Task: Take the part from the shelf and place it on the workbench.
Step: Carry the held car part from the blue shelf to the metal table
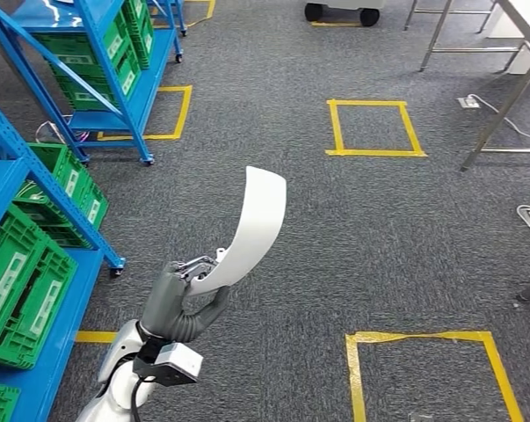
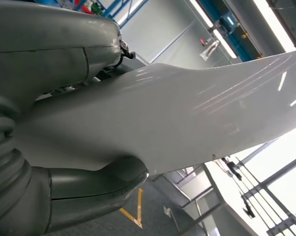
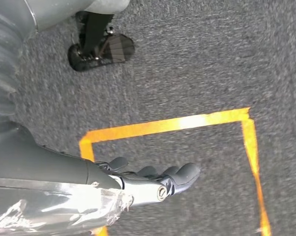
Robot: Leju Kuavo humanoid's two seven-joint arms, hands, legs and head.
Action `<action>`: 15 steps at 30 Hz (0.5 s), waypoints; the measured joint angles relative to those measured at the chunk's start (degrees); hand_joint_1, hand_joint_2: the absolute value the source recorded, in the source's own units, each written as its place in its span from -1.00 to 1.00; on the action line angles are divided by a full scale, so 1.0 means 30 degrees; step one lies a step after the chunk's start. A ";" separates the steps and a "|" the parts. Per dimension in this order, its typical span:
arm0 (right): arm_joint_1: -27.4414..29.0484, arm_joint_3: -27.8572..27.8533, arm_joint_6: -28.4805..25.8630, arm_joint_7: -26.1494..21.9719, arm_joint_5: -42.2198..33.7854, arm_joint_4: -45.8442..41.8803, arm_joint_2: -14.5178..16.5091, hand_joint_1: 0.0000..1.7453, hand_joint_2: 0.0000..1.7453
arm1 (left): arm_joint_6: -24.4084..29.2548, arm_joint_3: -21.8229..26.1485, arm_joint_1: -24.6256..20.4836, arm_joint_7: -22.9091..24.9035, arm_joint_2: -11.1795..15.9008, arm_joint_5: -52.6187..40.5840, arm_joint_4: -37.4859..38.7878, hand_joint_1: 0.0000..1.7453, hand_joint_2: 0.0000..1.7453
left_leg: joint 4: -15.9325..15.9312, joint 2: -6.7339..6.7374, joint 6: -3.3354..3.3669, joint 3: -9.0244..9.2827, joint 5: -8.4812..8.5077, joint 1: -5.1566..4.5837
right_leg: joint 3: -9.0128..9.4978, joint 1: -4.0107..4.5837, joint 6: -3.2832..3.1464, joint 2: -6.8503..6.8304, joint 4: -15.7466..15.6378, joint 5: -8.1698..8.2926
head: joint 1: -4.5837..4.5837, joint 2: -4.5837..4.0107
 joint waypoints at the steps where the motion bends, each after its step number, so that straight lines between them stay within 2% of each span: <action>1: 0.0008 -0.0005 0.0020 -0.0009 0.0025 0.0000 0.0000 -1.00 1.00 | 0.0000 0.0005 -0.0006 0.0002 0.0011 -0.0026 0.0000 1.00 1.00 | -0.1299 -0.0247 -0.0035 0.0614 0.0777 0.0057 | -0.0015 -0.0053 0.0076 0.0260 0.0059 -0.0001 | -0.0002 0.0000; 2: -0.0010 -0.0009 0.0036 -0.0018 0.0055 0.0000 -0.0006 -1.00 1.00 | -0.0002 0.0011 -0.0015 0.0004 0.0020 -0.0047 0.0000 1.00 1.00 | -0.2583 -0.0673 -0.0083 0.1230 0.1288 0.0135 | -0.0079 -0.0071 0.0187 0.0498 0.0176 -0.0019 | -0.0007 0.0000; 4: -0.0048 -0.0020 0.0045 -0.0042 0.0118 0.0000 -0.0024 -1.00 1.00 | -0.0006 0.0015 -0.0014 0.0004 0.0031 -0.0122 -0.0004 1.00 1.00 | -0.4009 -0.1318 -0.0066 0.1894 0.1650 0.0224 | -0.0285 -0.0102 0.0408 0.0921 0.0322 0.0001 | 0.0000 0.0000; 5: -0.0027 -0.0026 0.0047 -0.0049 0.0156 0.0000 -0.0031 -1.00 1.00 | -0.0007 0.0022 -0.0012 0.0004 0.0034 -0.0153 -0.0005 1.00 1.00 | -0.4130 -0.1374 0.0020 0.1925 0.1589 0.0199 | -0.0380 -0.0117 0.0521 0.1105 0.0318 0.0056 | 0.0011 0.0000; 6: 0.0024 -0.0031 0.0047 -0.0054 0.0202 0.0000 -0.0033 -1.00 1.00 | -0.0007 0.0031 -0.0011 0.0004 0.0031 -0.0182 -0.0007 1.00 1.00 | -0.4127 -0.1187 0.0159 0.1900 0.1635 0.0178 | -0.0488 -0.0169 0.0614 0.1277 0.0258 0.0126 | 0.0013 0.0000; 7: 0.0088 -0.0036 0.0047 -0.0056 0.0255 0.0000 -0.0029 -1.00 1.00 | -0.0011 0.0038 -0.0022 0.0004 0.0022 -0.0207 -0.0009 1.00 1.00 | -0.4155 -0.0999 0.0286 0.1901 0.1678 0.0169 | -0.0572 -0.0174 0.0701 0.1135 0.0284 0.0128 | 0.0020 0.0000; 8: 0.0127 -0.0042 0.0045 -0.0058 0.0320 0.0000 -0.0026 -1.00 1.00 | -0.0014 0.0044 -0.0031 0.0004 0.0006 -0.0229 -0.0018 1.00 1.00 | -0.4183 -0.0796 0.0417 0.1909 0.1714 0.0164 | -0.0761 -0.0151 0.0777 0.0733 0.0557 -0.0038 | 0.0087 0.0000; 9: 0.0112 -0.0046 0.0044 -0.0060 0.0384 0.0002 -0.0022 -1.00 1.00 | -0.0018 0.0047 -0.0033 0.0004 -0.0011 -0.0253 -0.0027 1.00 1.00 | -0.4211 -0.0567 0.0532 0.1914 0.1732 0.0158 | -0.1130 -0.0117 0.0831 0.0171 0.1251 -0.0444 | 0.0140 0.0000; 10: 0.0063 -0.0047 0.0044 -0.0064 0.0443 0.0004 -0.0018 -1.00 1.00 | -0.0022 0.0055 -0.0023 0.0004 -0.0018 -0.0297 -0.0036 1.00 1.00 | -0.4217 -0.0327 0.0616 0.1915 0.1723 0.0113 | -0.1636 -0.0077 0.0864 -0.0469 0.2356 -0.1037 | 0.0205 0.0000; 11: 0.0003 -0.0049 0.0044 -0.0067 0.0495 0.0005 -0.0018 -1.00 1.00 | -0.0022 0.0067 -0.0004 0.0004 -0.0020 -0.0339 -0.0044 1.00 1.00 | -0.4216 -0.0068 0.0680 0.1912 0.1702 0.0061 | -0.2304 -0.0067 0.0892 -0.0866 0.3761 -0.1720 | 0.0250 0.0000; 12: -0.0039 -0.0053 0.0044 -0.0071 0.0539 0.0007 -0.0018 -1.00 1.00 | -0.0022 0.0078 0.0009 0.0004 -0.0013 -0.0375 -0.0044 1.00 1.00 | -0.4214 0.0201 0.0715 0.1912 0.1682 0.0022 | -0.2930 -0.0076 0.0909 -0.1031 0.5085 -0.2258 | 0.0250 0.0000; 13: -0.0043 -0.0058 0.0044 -0.0075 0.0577 0.0007 -0.0018 -1.00 1.00 | -0.0022 0.0087 0.0018 0.0004 -0.0007 -0.0408 -0.0044 1.00 1.00 | -0.4213 0.0455 0.0735 0.1922 0.1659 -0.0002 | -0.3311 -0.0080 0.0905 -0.1090 0.5910 -0.2486 | 0.0249 0.0000; 14: -0.0023 -0.0066 0.0044 -0.0076 0.0610 0.0007 -0.0018 -1.00 1.00 | -0.0022 0.0091 0.0019 0.0004 -0.0006 -0.0421 -0.0044 1.00 1.00 | -0.4212 0.0685 0.0741 0.1944 0.1630 -0.0017 | -0.3310 -0.0078 0.0889 -0.1116 0.5985 -0.2346 | 0.0251 0.0000; 15: 0.0000 -0.0073 0.0044 -0.0078 0.0634 0.0007 -0.0018 -1.00 1.00 | -0.0022 0.0091 0.0016 0.0004 -0.0007 -0.0421 -0.0044 1.00 1.00 | -0.4212 0.0899 0.0733 0.1988 0.1588 -0.0024 | -0.2870 -0.0073 0.0854 -0.1185 0.5208 -0.1864 | 0.0251 0.0000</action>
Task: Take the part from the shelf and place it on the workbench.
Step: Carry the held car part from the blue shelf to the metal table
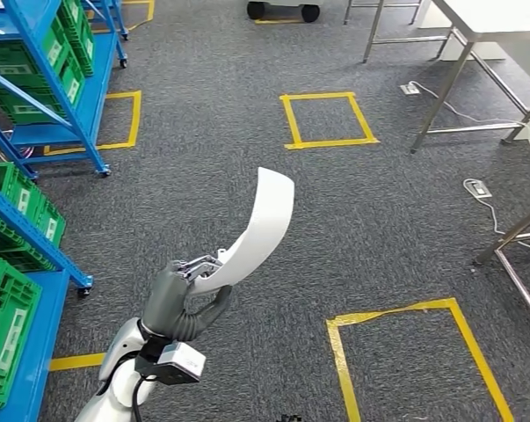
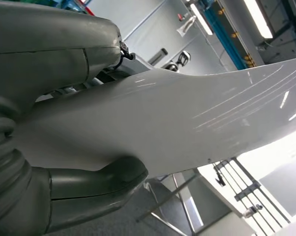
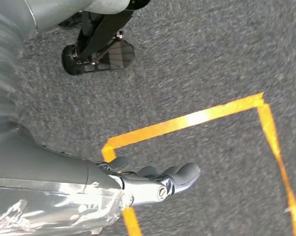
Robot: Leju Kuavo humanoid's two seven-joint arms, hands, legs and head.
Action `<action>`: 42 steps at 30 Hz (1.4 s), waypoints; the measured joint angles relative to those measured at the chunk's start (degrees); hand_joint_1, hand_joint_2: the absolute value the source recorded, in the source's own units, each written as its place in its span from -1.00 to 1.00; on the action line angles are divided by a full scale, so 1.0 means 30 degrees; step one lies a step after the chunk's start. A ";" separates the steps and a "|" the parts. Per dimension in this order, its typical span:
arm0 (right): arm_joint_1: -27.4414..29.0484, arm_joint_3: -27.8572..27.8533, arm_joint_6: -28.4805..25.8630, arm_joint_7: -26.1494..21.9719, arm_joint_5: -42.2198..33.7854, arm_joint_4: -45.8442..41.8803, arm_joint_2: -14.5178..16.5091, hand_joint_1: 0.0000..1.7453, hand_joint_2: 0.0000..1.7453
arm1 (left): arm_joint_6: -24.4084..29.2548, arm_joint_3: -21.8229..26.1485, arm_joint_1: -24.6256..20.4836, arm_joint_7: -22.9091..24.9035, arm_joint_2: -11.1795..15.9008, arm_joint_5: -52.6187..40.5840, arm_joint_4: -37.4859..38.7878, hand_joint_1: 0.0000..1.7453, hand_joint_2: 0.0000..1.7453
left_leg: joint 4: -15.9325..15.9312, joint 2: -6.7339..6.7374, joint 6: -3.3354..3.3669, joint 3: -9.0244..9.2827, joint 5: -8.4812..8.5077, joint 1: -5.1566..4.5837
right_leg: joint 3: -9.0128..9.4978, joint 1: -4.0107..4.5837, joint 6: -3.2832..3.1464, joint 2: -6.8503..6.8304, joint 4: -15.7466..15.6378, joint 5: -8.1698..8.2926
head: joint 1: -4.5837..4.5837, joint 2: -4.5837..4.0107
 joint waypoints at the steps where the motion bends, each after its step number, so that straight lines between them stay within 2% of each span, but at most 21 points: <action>1: 0.0009 -0.0005 0.0000 -0.0002 0.0015 -0.0002 0.0000 -1.00 1.00 | 0.0000 0.0002 -0.0005 0.0000 -0.0005 -0.0002 0.0000 1.00 1.00 | 0.0000 0.0193 -0.0031 0.0071 -0.0056 -0.0009 | 0.0782 0.0022 -0.0061 -0.0245 -0.1381 0.0650 | 0.0002 0.0000; 4: -0.0070 -0.0013 0.0000 -0.0015 0.0035 -0.0005 0.0000 -1.00 1.00 | 0.0000 0.0004 -0.0019 0.0000 -0.0015 -0.0004 -0.0005 1.00 1.00 | -0.0003 0.0658 -0.0260 0.0264 -0.0232 -0.0117 | 0.2588 0.0244 -0.0316 -0.1247 -0.4543 0.1616 | -0.0015 0.0000; 7: -0.0061 -0.0049 0.0000 -0.0020 0.0046 -0.0005 -0.0002 -1.00 1.00 | -0.0005 -0.0007 -0.0038 0.0000 -0.0024 -0.0009 -0.0018 1.00 1.00 | -0.0091 0.1006 -0.0561 0.0385 -0.0306 -0.0082 | 0.2698 0.0313 -0.0603 -0.0829 -0.4832 0.1669 | -0.0033 0.0002; 9: -0.0053 -0.0071 0.0000 -0.0027 0.0079 -0.0005 -0.0011 -1.00 1.00 | -0.0005 -0.0013 -0.0063 -0.0002 -0.0022 -0.0020 -0.0044 1.00 1.00 | 0.0582 0.0461 -0.0746 0.0158 -0.0786 -0.0022 | 0.2841 0.0213 -0.0831 -0.0400 -0.5035 0.1743 | -0.0080 0.0002; 12: -0.0175 -0.0076 0.0011 -0.0035 0.0139 -0.0007 -0.0029 -1.00 1.00 | -0.0014 -0.0020 -0.0005 -0.0006 0.0051 -0.0051 -0.0058 1.00 1.00 | 0.4120 -0.0655 -0.0850 -0.1751 -0.2256 0.0020 | 0.2944 0.0129 -0.1046 0.0316 -0.5123 0.1716 | -0.0220 0.0000; 14: -0.0177 -0.0078 0.0027 -0.0029 0.0171 -0.0007 -0.0027 -1.00 1.00 | -0.0029 -0.0024 0.0026 -0.0006 0.0113 -0.0080 -0.0058 1.00 1.00 | 0.5455 -0.0813 -0.0870 -0.2758 -0.2243 0.0034 | 0.2996 0.0113 -0.1056 0.0876 -0.5119 0.1658 | -0.0231 0.0000; 16: -0.0124 -0.0080 0.0044 -0.0022 0.0199 -0.0007 -0.0024 -1.00 1.00 | -0.0046 -0.0025 0.0023 -0.0007 0.0149 -0.0139 -0.0058 1.00 1.00 | 0.3907 -0.1004 -0.0856 -0.2297 -0.0834 0.0074 | 0.3117 0.0048 -0.0957 0.1454 -0.5103 0.1587 | -0.0235 0.0000; 18: -0.0127 -0.0082 0.0056 -0.0022 0.0215 -0.0007 -0.0027 -1.00 1.00 | -0.0058 -0.0027 0.0004 -0.0007 0.0171 -0.0188 -0.0060 1.00 1.00 | 0.1321 -0.1759 -0.0872 -0.1195 0.0424 0.0213 | 0.3136 0.0004 -0.0767 0.2003 -0.4998 0.1475 | -0.0255 0.0000; 20: -0.0141 -0.0084 0.0060 -0.0033 0.0232 -0.0007 -0.0035 -1.00 1.00 | -0.0086 -0.0044 -0.0008 -0.0007 0.0173 -0.0211 -0.0064 1.00 1.00 | 0.0057 -0.2220 -0.0785 -0.0670 0.0608 0.0282 | 0.3022 -0.0007 -0.0532 0.2444 -0.4911 0.1429 | -0.0260 0.0000; 21: -0.0106 -0.0084 0.0062 -0.0038 0.0244 -0.0007 -0.0036 -1.00 1.00 | -0.0100 -0.0056 -0.0029 -0.0007 0.0166 -0.0220 -0.0066 1.00 1.00 | -0.0101 -0.2091 -0.0658 -0.0600 0.0517 0.0268 | 0.2977 0.0004 -0.0423 0.2589 -0.4877 0.1446 | -0.0249 0.0000; 22: -0.0044 -0.0087 0.0064 -0.0040 0.0272 -0.0007 -0.0053 -1.00 1.00 | -0.0115 -0.0071 -0.0038 -0.0007 0.0155 -0.0231 -0.0069 1.00 1.00 | -0.0113 -0.1892 -0.0522 -0.0551 0.0503 0.0241 | 0.2943 -0.0015 -0.0351 0.2552 -0.4894 0.1468 | -0.0239 0.0000; 24: 0.0003 -0.0095 0.0077 -0.0040 0.0339 0.0000 -0.0067 -1.00 1.00 | -0.0142 -0.0107 -0.0061 -0.0020 0.0133 -0.0266 -0.0091 1.00 1.00 | -0.0149 -0.1498 -0.0254 -0.0325 0.0438 0.0204 | 0.2613 0.0072 -0.0241 0.1592 -0.4252 0.1197 | -0.0146 0.0000; 26: -0.0120 -0.0098 0.0091 -0.0042 0.0390 0.0007 -0.0066 -1.00 1.00 | -0.0168 -0.0133 -0.0038 -0.0049 0.0133 -0.0335 -0.0113 1.00 1.00 | -0.0155 -0.1048 -0.0078 -0.0113 0.0292 0.0115 | 0.1428 0.0132 -0.0168 0.0421 -0.2104 0.0288 | -0.0060 0.0000; 28: -0.0168 -0.0098 0.0104 -0.0042 0.0417 0.0007 -0.0066 -1.00 1.00 | -0.0179 -0.0144 -0.0010 -0.0067 0.0144 -0.0386 -0.0117 1.00 1.00 | -0.0152 -0.0577 -0.0012 0.0054 0.0093 0.0041 | -0.0081 0.0114 -0.0146 0.0107 0.0327 -0.0539 | -0.0053 0.0000; 29: -0.0125 -0.0100 0.0113 -0.0042 0.0433 0.0007 -0.0066 -1.00 1.00 | -0.0180 -0.0149 0.0000 -0.0069 0.0148 -0.0395 -0.0117 1.00 1.00 | -0.0151 -0.0371 -0.0016 0.0173 -0.0030 0.0027 | -0.0473 0.0114 -0.0156 0.0088 0.0776 -0.0511 | -0.0044 0.0000; 31: -0.0028 -0.0109 0.0147 -0.0042 0.0470 0.0007 -0.0066 -1.00 1.00 | -0.0182 -0.0166 0.0002 -0.0073 0.0146 -0.0408 -0.0118 1.00 1.00 | -0.0152 0.0036 -0.0064 0.0545 -0.0336 0.0013 | -0.0077 0.0121 -0.0218 -0.0057 -0.0579 0.0624 | -0.0040 0.0000; 33: -0.0023 -0.0120 0.0171 -0.0040 0.0505 0.0013 -0.0064 -1.00 1.00 | -0.0182 -0.0186 -0.0004 -0.0078 0.0149 -0.0432 -0.0126 1.00 1.00 | -0.0151 0.0416 -0.0189 0.0966 -0.0698 -0.0039 | 0.1060 0.0210 -0.0364 -0.0830 -0.3232 0.1940 | -0.0044 0.0000; 35: -0.0088 -0.0135 0.0173 -0.0047 0.0536 0.0020 -0.0060 -1.00 1.00 | -0.0184 -0.0209 -0.0007 -0.0086 0.0160 -0.0481 -0.0144 1.00 1.00 | -0.0160 0.0749 -0.0410 0.1258 -0.0995 -0.0111 | 0.1673 0.0370 -0.0588 -0.1473 -0.4475 0.2117 | -0.0071 0.0000; 37: -0.0112 -0.0184 0.0173 -0.0060 0.0561 0.0020 -0.0062 -1.00 1.00 | -0.0188 -0.0257 -0.0012 -0.0089 0.0168 -0.0545 -0.0158 1.00 1.00 | -0.0021 0.0985 -0.0648 0.1503 -0.1080 -0.0069 | 0.1891 0.0449 -0.0828 -0.1191 -0.4559 0.1897 | -0.0084 0.0000; 39: -0.0107 -0.0240 0.0169 -0.0066 0.0596 0.0016 -0.0075 -1.00 1.00 | -0.0189 -0.0315 -0.0038 -0.0095 0.0171 -0.0592 -0.0175 1.00 1.00 | 0.0818 0.0645 -0.0805 0.1380 -0.1069 0.0055 | 0.2314 0.0393 -0.1058 -0.0682 -0.4673 0.1815 | -0.0095 0.0000; 42: -0.0236 -0.0277 0.0169 -0.0069 0.0656 0.0015 -0.0102 -1.00 1.00 | -0.0188 -0.0340 -0.0016 -0.0107 0.0222 -0.0608 -0.0204 1.00 1.00 | 0.3880 -0.0471 -0.0956 -0.0598 -0.2011 0.0113 | 0.2898 0.0285 -0.1318 0.0088 -0.4749 0.1492 | -0.0188 0.0000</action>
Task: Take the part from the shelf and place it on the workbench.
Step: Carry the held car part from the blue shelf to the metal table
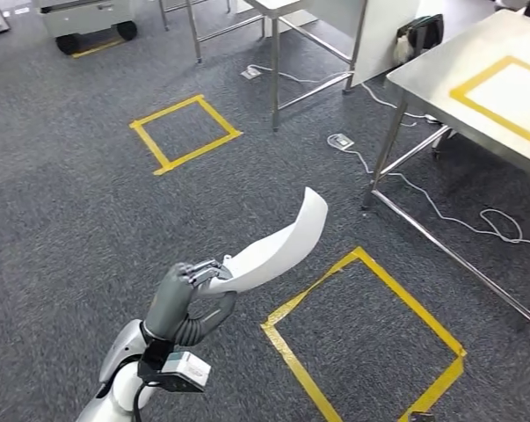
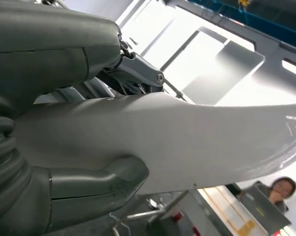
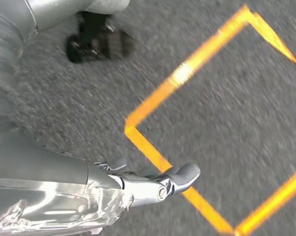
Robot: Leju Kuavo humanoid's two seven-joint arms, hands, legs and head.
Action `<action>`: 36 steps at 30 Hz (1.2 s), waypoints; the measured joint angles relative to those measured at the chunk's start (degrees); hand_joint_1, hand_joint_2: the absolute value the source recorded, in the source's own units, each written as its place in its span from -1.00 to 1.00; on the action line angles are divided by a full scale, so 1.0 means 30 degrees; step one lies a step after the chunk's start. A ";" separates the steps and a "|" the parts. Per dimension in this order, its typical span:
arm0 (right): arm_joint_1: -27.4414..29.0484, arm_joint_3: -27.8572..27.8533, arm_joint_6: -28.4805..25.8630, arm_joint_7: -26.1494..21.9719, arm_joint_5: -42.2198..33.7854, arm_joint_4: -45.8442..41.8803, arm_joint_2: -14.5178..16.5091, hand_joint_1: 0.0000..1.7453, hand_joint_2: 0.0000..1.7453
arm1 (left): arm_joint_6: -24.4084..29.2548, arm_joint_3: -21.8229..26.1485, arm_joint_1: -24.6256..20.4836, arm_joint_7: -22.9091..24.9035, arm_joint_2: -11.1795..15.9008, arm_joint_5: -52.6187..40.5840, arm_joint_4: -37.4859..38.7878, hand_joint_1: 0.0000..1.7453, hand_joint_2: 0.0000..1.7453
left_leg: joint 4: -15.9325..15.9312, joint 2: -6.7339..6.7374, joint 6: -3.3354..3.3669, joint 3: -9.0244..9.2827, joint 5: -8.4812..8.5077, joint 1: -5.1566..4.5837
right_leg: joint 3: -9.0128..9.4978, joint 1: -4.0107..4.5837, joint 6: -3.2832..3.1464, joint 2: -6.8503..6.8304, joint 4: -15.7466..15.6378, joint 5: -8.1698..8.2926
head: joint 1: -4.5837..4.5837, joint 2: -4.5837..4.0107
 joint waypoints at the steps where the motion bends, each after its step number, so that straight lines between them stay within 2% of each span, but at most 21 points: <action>1: -0.0031 -0.0007 0.0007 -0.0002 0.0020 0.0000 -0.0002 -1.00 1.00 | -0.0002 -0.0002 0.0027 -0.0002 0.0035 -0.0007 0.0000 1.00 1.00 | 0.0879 -0.0155 -0.0029 -0.0830 -0.0548 0.0000 | 0.0141 -0.0012 -0.0034 0.0305 -0.0001 -0.0135 | -0.0011 0.0000; 3: 0.0006 -0.0029 0.0027 0.0002 0.0077 0.0000 0.0005 -1.00 1.00 | -0.0042 -0.0020 0.0056 -0.0002 0.0097 -0.0031 0.0000 1.00 1.00 | 0.1229 -0.0295 -0.0041 -0.1860 -0.0987 0.0000 | 0.0523 -0.0039 -0.0030 0.0911 0.0001 -0.0445 | -0.0011 0.0000; 4: 0.0040 -0.0044 0.0040 0.0004 0.0109 0.0000 0.0013 -1.00 1.00 | -0.0071 -0.0036 0.0056 -0.0004 0.0120 -0.0057 0.0000 1.00 1.00 | 0.0618 -0.0380 -0.0045 -0.1960 -0.0544 0.0002 | 0.0769 -0.0073 0.0014 0.1203 0.0002 -0.0617 | -0.0013 0.0000; 7: 0.0032 -0.0096 0.0056 0.0013 0.0166 0.0000 0.0024 -1.00 1.00 | -0.0153 -0.0091 0.0074 -0.0013 0.0193 -0.0142 0.0004 1.00 1.00 | -0.2619 -0.1292 -0.0092 -0.1666 0.2513 0.0130 | 0.1278 -0.0170 0.0309 0.1973 0.0063 -0.1200 | -0.0107 0.0002; 8: 0.0004 -0.0113 0.0056 0.0018 0.0175 0.0000 0.0022 -1.00 1.00 | -0.0175 -0.0107 0.0085 -0.0014 0.0211 -0.0162 0.0000 1.00 1.00 | -0.3361 -0.1567 -0.0025 -0.1602 0.3141 0.0142 | 0.1284 -0.0206 0.0441 0.2202 -0.0004 -0.1426 | -0.0153 0.0002; 10: 0.0027 -0.0138 0.0055 0.0029 0.0188 0.0000 0.0018 -1.00 1.00 | -0.0202 -0.0146 0.0049 -0.0020 0.0213 -0.0184 -0.0024 1.00 1.00 | -0.3972 -0.1530 0.0292 -0.1399 0.3348 0.0090 | 0.1486 -0.0265 0.0726 0.2468 -0.0167 -0.1564 | -0.0179 0.0004; 11: 0.0075 -0.0148 0.0053 0.0027 0.0195 0.0000 0.0007 -1.00 1.00 | -0.0202 -0.0159 0.0019 -0.0022 0.0204 -0.0186 -0.0040 1.00 1.00 | -0.4080 -0.1371 0.0464 -0.1168 0.3320 0.0052 | 0.1627 -0.0283 0.0840 0.2286 -0.0257 -0.1627 | -0.0166 0.0004; 13: 0.0063 -0.0166 0.0049 0.0024 0.0213 0.0004 -0.0009 -1.00 1.00 | -0.0206 -0.0182 -0.0020 -0.0025 0.0186 -0.0184 -0.0056 1.00 1.00 | -0.4172 -0.0965 0.0756 -0.0592 0.3221 0.0008 | 0.1507 -0.0234 0.0989 0.1245 0.0447 -0.1873 | -0.0038 0.0002; 15: -0.0058 -0.0171 0.0049 0.0027 0.0233 0.0007 -0.0006 -1.00 1.00 | -0.0220 -0.0210 -0.0001 -0.0029 0.0193 -0.0188 -0.0056 1.00 1.00 | -0.4174 -0.0550 0.0910 -0.0109 0.2886 -0.0105 | 0.0186 -0.0186 0.1103 0.0255 0.2606 -0.2480 | 0.0064 0.0002; 17: -0.0053 -0.0177 0.0049 0.0036 0.0248 0.0007 0.0000 -1.00 1.00 | -0.0255 -0.0253 0.0008 -0.0046 0.0215 -0.0204 -0.0053 1.00 1.00 | -0.4167 -0.0157 0.0973 0.0340 0.2473 -0.0191 | -0.1337 -0.0171 0.1175 0.0033 0.4378 -0.3225 | 0.0055 0.0002; 18: -0.0001 -0.0182 0.0051 0.0038 0.0260 0.0007 0.0000 -1.00 1.00 | -0.0282 -0.0275 0.0004 -0.0066 0.0224 -0.0224 -0.0053 1.00 1.00 | -0.4165 0.0016 0.0995 0.0622 0.2245 -0.0219 | -0.1735 -0.0152 0.1173 0.0009 0.4442 -0.3324 | 0.0067 0.0002; 19: 0.0046 -0.0189 0.0055 0.0042 0.0275 0.0007 0.0000 -1.00 1.00 | -0.0313 -0.0299 -0.0003 -0.0093 0.0226 -0.0259 -0.0053 1.00 1.00 | -0.4164 0.0187 0.1008 0.0950 0.1991 -0.0250 | -0.1839 -0.0119 0.1102 -0.0030 0.3891 -0.3052 | 0.0077 0.0004; 20: 0.0076 -0.0195 0.0058 0.0046 0.0295 0.0007 0.0000 -1.00 1.00 | -0.0350 -0.0328 -0.0014 -0.0124 0.0228 -0.0301 -0.0053 1.00 1.00 | -0.4166 0.0375 0.1011 0.1309 0.1717 -0.0285 | -0.1737 -0.0053 0.0942 -0.0185 0.2878 -0.2287 | 0.0084 0.0004; 22: 0.0085 -0.0202 0.0071 0.0060 0.0348 0.0013 0.0000 -1.00 1.00 | -0.0424 -0.0402 -0.0029 -0.0173 0.0246 -0.0366 -0.0042 1.00 1.00 | -0.4175 0.0730 0.0964 0.1895 0.1195 -0.0365 | -0.1443 0.0186 0.0506 -0.0901 0.0865 -0.0106 | 0.0046 0.0002; 24: 0.0032 -0.0206 0.0076 0.0069 0.0402 0.0027 0.0002 -1.00 1.00 | -0.0483 -0.0466 -0.0041 -0.0206 0.0268 -0.0404 -0.0022 1.00 1.00 | -0.4202 0.1041 0.0795 0.2207 0.0858 -0.0416 | -0.1270 0.0396 0.0232 -0.1235 0.0100 0.1044 | -0.0040 0.0000; 26: -0.0051 -0.0208 0.0069 0.0066 0.0437 0.0036 0.0002 -1.00 1.00 | -0.0506 -0.0530 -0.0109 -0.0228 0.0271 -0.0428 -0.0022 1.00 1.00 | -0.4116 0.1162 0.0599 0.2362 0.0802 -0.0416 | -0.1031 0.0358 0.0125 -0.0802 -0.0047 0.0981 | -0.0087 0.0002; 28: -0.0119 -0.0211 0.0064 0.0062 0.0457 0.0033 -0.0007 -1.00 1.00 | -0.0510 -0.0583 -0.0214 -0.0239 0.0279 -0.0428 -0.0033 1.00 1.00 | -0.3061 0.0619 0.0431 0.1879 0.0862 -0.0351 | -0.0724 0.0190 0.0019 -0.0390 -0.0308 0.0945 | -0.0120 0.0005; 31: -0.0254 -0.0215 0.0073 0.0062 0.0474 0.0029 -0.0016 -1.00 1.00 | -0.0521 -0.0590 -0.0242 -0.0242 0.0348 -0.0430 -0.0031 1.00 1.00 | 0.0210 -0.0200 0.0136 -0.0299 -0.0238 -0.0195 | -0.0418 0.0032 -0.0111 0.0212 -0.0501 0.0811 | -0.0158 0.0004; 33: -0.0268 -0.0215 0.0091 0.0066 0.0481 0.0033 -0.0015 -1.00 1.00 | -0.0532 -0.0590 -0.0234 -0.0242 0.0406 -0.0432 -0.0029 1.00 1.00 | 0.1059 -0.0290 -0.0011 -0.1369 -0.0606 -0.0109 | -0.0252 -0.0031 -0.0092 0.0667 -0.0501 0.0667 | -0.0153 0.0000; 34: -0.0255 -0.0215 0.0100 0.0066 0.0486 0.0035 -0.0013 -1.00 1.00 | -0.0537 -0.0590 -0.0236 -0.0242 0.0424 -0.0432 -0.0029 1.00 1.00 | 0.0630 -0.0326 -0.0064 -0.1471 -0.0107 -0.0065 | -0.0150 -0.0076 -0.0034 0.0901 -0.0489 0.0590 | -0.0153 0.0002; 36: -0.0237 -0.0215 0.0113 0.0067 0.0499 0.0036 -0.0009 -1.00 1.00 | -0.0548 -0.0590 -0.0249 -0.0242 0.0446 -0.0432 -0.0029 1.00 1.00 | -0.1502 -0.0678 -0.0200 -0.1005 0.1770 0.0072 | 0.0018 -0.0202 0.0178 0.1389 -0.0418 0.0413 | -0.0155 0.0004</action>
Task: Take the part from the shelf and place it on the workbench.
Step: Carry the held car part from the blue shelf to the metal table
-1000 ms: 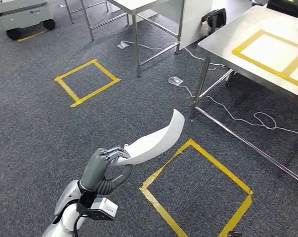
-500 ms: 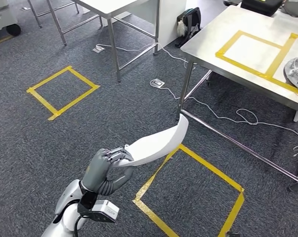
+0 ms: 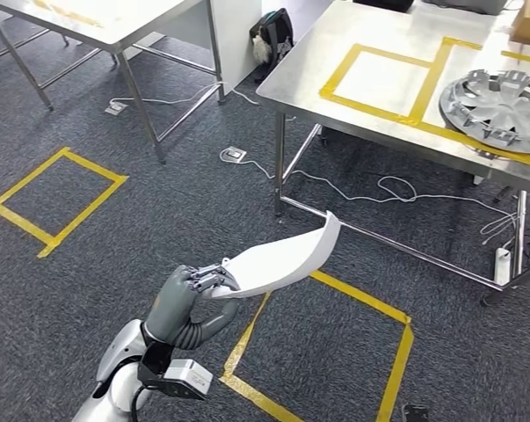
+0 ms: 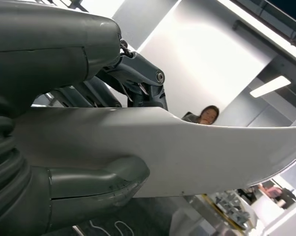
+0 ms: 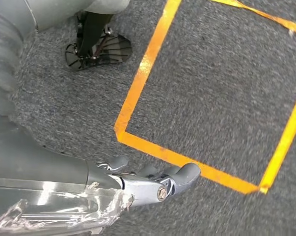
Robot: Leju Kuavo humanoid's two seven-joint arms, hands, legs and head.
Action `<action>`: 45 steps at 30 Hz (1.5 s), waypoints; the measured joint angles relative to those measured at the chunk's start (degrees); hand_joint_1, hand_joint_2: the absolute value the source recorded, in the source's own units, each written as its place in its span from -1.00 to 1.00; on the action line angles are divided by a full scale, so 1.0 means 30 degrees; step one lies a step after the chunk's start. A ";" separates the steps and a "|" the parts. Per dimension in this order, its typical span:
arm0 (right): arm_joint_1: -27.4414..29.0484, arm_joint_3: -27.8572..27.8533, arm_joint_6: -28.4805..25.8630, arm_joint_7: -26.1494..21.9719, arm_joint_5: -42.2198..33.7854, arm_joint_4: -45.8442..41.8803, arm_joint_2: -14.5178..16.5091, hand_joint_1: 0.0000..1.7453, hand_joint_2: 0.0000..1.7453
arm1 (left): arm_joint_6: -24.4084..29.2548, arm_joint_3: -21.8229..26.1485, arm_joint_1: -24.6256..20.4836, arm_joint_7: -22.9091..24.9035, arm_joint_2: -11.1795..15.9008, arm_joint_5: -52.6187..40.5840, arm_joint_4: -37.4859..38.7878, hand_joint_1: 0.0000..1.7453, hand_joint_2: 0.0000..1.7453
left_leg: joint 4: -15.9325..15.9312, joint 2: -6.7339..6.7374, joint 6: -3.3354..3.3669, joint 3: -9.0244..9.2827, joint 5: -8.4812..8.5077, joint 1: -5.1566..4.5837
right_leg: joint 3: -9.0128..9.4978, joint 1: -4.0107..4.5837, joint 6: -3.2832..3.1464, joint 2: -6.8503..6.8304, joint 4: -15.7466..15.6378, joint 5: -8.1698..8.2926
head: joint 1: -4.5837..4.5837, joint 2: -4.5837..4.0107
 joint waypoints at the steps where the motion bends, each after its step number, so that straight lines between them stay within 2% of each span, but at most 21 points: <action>1: -0.0017 0.0000 0.0002 0.0000 0.0004 0.0000 -0.0002 -1.00 1.00 | -0.0005 0.0000 -0.0012 0.0000 0.0011 0.0002 0.0000 1.00 1.00 | -0.1180 -0.0345 -0.0030 0.0318 0.0589 0.0085 | 0.0002 -0.0043 0.0133 0.0224 0.0115 -0.0081 | -0.0007 0.0000; 3: -0.0041 -0.0004 -0.0002 0.0004 0.0016 0.0000 -0.0009 -1.00 1.00 | -0.0044 -0.0007 -0.0022 0.0002 0.0027 -0.0005 0.0005 1.00 1.00 | -0.2335 -0.0881 0.0091 0.0606 0.0958 0.0169 | -0.0178 -0.0096 0.0407 0.0594 0.0277 -0.0202 | -0.0022 0.0002; 5: 0.0034 -0.0007 -0.0011 0.0020 0.0038 0.0000 -0.0013 -1.00 1.00 | -0.0100 -0.0015 -0.0051 0.0005 0.0022 -0.0015 0.0016 1.00 1.00 | -0.2392 -0.0761 0.0400 0.0633 0.0960 0.0158 | -0.0385 -0.0140 0.0649 0.0872 0.0281 -0.0271 | -0.0023 0.0002; 6: 0.0097 -0.0007 -0.0015 0.0031 0.0055 0.0002 -0.0009 -1.00 1.00 | -0.0133 -0.0018 -0.0091 0.0007 0.0004 -0.0016 0.0020 1.00 1.00 | -0.2415 -0.0604 0.0546 0.0670 0.1063 0.0170 | -0.0450 -0.0131 0.0752 0.0697 0.0369 -0.0369 | -0.0011 0.0000; 8: 0.0094 -0.0007 -0.0020 0.0053 0.0104 0.0009 0.0005 -1.00 1.00 | -0.0195 -0.0026 -0.0166 0.0007 -0.0044 -0.0020 0.0022 1.00 1.00 | -0.2463 -0.0263 0.0777 0.0757 0.1081 0.0208 | -0.0952 -0.0085 0.0915 -0.0215 0.1488 -0.1082 | 0.0130 -0.0002; 10: -0.0027 -0.0005 -0.0020 0.0080 0.0164 0.0015 0.0016 -1.00 1.00 | -0.0257 -0.0024 -0.0179 0.0013 -0.0055 -0.0056 0.0033 1.00 1.00 | -0.2458 0.0100 0.0895 0.0794 0.1027 0.0147 | -0.2167 -0.0082 0.1047 -0.1142 0.3999 -0.2342 | 0.0257 -0.0002; 12: -0.0070 -0.0005 -0.0013 0.0128 0.0213 0.0015 0.0016 -1.00 1.00 | -0.0322 -0.0027 -0.0181 0.0022 -0.0047 -0.0128 0.0055 1.00 1.00 | -0.2451 0.0423 0.0926 0.0831 0.0967 0.0114 | -0.3048 -0.0120 0.1112 -0.1386 0.5738 -0.2882 | 0.0266 -0.0002; 14: -0.0045 -0.0007 0.0014 0.0177 0.0246 0.0015 0.0015 -1.00 1.00 | -0.0384 -0.0035 -0.0193 0.0035 -0.0051 -0.0173 0.0073 1.00 1.00 | -0.2447 0.0659 0.0880 0.0949 0.0874 0.0118 | -0.2437 -0.0139 0.1119 -0.1491 0.4585 -0.2014 | 0.0268 -0.0004; 16: -0.0076 -0.0007 0.0057 0.0218 0.0273 0.0016 0.0015 -1.00 1.00 | -0.0432 -0.0049 -0.0246 0.0051 -0.0058 -0.0197 0.0082 1.00 1.00 | -0.2443 0.0876 0.0738 0.1141 0.0740 0.0047 | -0.0995 -0.0119 0.1087 -0.2063 0.1932 -0.0824 | 0.0286 -0.0004; 18: -0.0185 -0.0006 0.0091 0.0251 0.0313 0.0020 0.0020 -1.00 1.00 | -0.0464 -0.0066 -0.0339 0.0069 -0.0058 -0.0217 0.0086 1.00 1.00 | -0.2461 0.1040 0.0554 0.1276 0.0649 -0.0084 | -0.0231 -0.0089 0.0928 -0.2486 0.0576 -0.0402 | 0.0291 -0.0004; 22: -0.0255 -0.0005 0.0117 0.0279 0.0368 0.0029 0.0031 -1.00 1.00 | -0.0506 -0.0095 -0.0517 0.0133 -0.0053 -0.0281 0.0095 1.00 1.00 | -0.2293 0.1221 0.0139 0.1299 0.0384 -0.0053 | -0.0227 -0.0087 0.0434 -0.1874 0.0420 -0.0304 | 0.0277 -0.0002; 24: -0.0265 -0.0013 0.0144 0.0282 0.0377 0.0029 0.0038 -1.00 1.00 | -0.0517 -0.0107 -0.0603 0.0191 -0.0036 -0.0308 0.0108 1.00 1.00 | -0.0719 0.0825 0.0020 0.0582 -0.0534 -0.0023 | -0.0195 -0.0136 0.0215 -0.1514 0.0361 -0.0255 | 0.0244 -0.0002; 26: -0.0292 -0.0016 0.0189 0.0288 0.0386 0.0029 0.0038 -1.00 1.00 | -0.0541 -0.0109 -0.0622 0.0233 0.0002 -0.0319 0.0175 1.00 1.00 | 0.1718 0.0571 0.0031 -0.0693 -0.1543 -0.0039 | -0.0204 -0.0105 0.0091 -0.1111 0.0361 -0.0263 | 0.0230 -0.0004; 28: -0.0260 -0.0020 0.0233 0.0315 0.0401 0.0031 0.0038 -1.00 1.00 | -0.0563 -0.0109 -0.0624 0.0240 0.0042 -0.0330 0.0268 1.00 1.00 | 0.2614 0.0454 0.0112 -0.1307 -0.1455 -0.0063 | -0.0193 -0.0072 0.0068 -0.0668 0.0362 -0.0270 | 0.0230 -0.0004; 31: -0.0215 -0.0026 0.0224 0.0353 0.0452 0.0042 0.0044 -1.00 1.00 | -0.0567 -0.0113 -0.0708 0.0311 0.0049 -0.0275 0.0313 1.00 1.00 | -0.0296 0.0252 0.0397 -0.0070 0.0411 -0.0133 | -0.0149 -0.0035 0.0132 -0.0193 0.0386 -0.0286 | 0.0221 -0.0004; 33: -0.0197 -0.0029 0.0144 0.0428 0.0554 0.0046 0.0046 -1.00 1.00 | -0.0552 -0.0111 -0.0826 0.0437 0.0002 -0.0118 0.0313 1.00 1.00 | -0.2034 0.0158 0.0536 0.0696 0.0926 -0.0161 | -0.0195 0.0038 0.0286 -0.0024 0.0442 -0.0359 | 0.0228 -0.0004; 35: -0.0131 -0.0029 0.0058 0.0607 0.0679 0.0053 0.0046 -1.00 1.00 | -0.0512 -0.0040 -0.0884 0.0618 -0.0084 0.0122 0.0313 1.00 1.00 | -0.2468 0.0123 0.0695 0.0851 0.0845 -0.0149 | -0.0228 0.0078 0.0510 -0.0025 0.0590 -0.0305 | 0.0248 0.0000; 38: -0.0071 -0.0033 -0.0018 0.0843 0.0776 0.0071 0.0035 -1.00 1.00 | -0.0450 0.0124 -0.0895 0.0750 -0.0242 0.0383 0.0313 1.00 1.00 | -0.2537 0.0152 0.1052 0.1082 0.0807 -0.0091 | -0.0581 0.0082 0.0746 -0.0728 0.1478 -0.0750 | 0.0370 0.0000; 42: -0.0104 -0.0033 -0.0042 0.0927 0.0818 0.0087 0.0046 -1.00 1.00 | -0.0437 0.0262 -0.0859 0.0816 -0.0324 0.0444 0.0317 1.00 1.00 | -0.2528 0.0306 0.1131 0.1210 0.0690 -0.0058 | -0.2767 -0.0075 0.1030 -0.1344 0.5600 -0.2528 | 0.0488 -0.0002; 43: -0.0073 -0.0035 -0.0047 0.0931 0.0818 0.0087 0.0044 -1.00 1.00 | -0.0437 0.0293 -0.0849 0.0842 -0.0324 0.0444 0.0319 1.00 1.00 | -0.2525 0.0321 0.1077 0.1262 0.0639 -0.0020 | -0.2944 -0.0134 0.1107 -0.1365 0.5793 -0.2449 | 0.0499 -0.0004; 45: -0.0021 -0.0040 -0.0055 0.0936 0.0820 0.0087 0.0042 -1.00 1.00 | -0.0437 0.0344 -0.0844 0.0873 -0.0333 0.0444 0.0321 1.00 1.00 | -0.2517 0.0334 0.0890 0.1478 0.0481 0.0117 | -0.2190 -0.0268 0.1305 -0.1425 0.4079 -0.1315 | 0.0499 -0.0004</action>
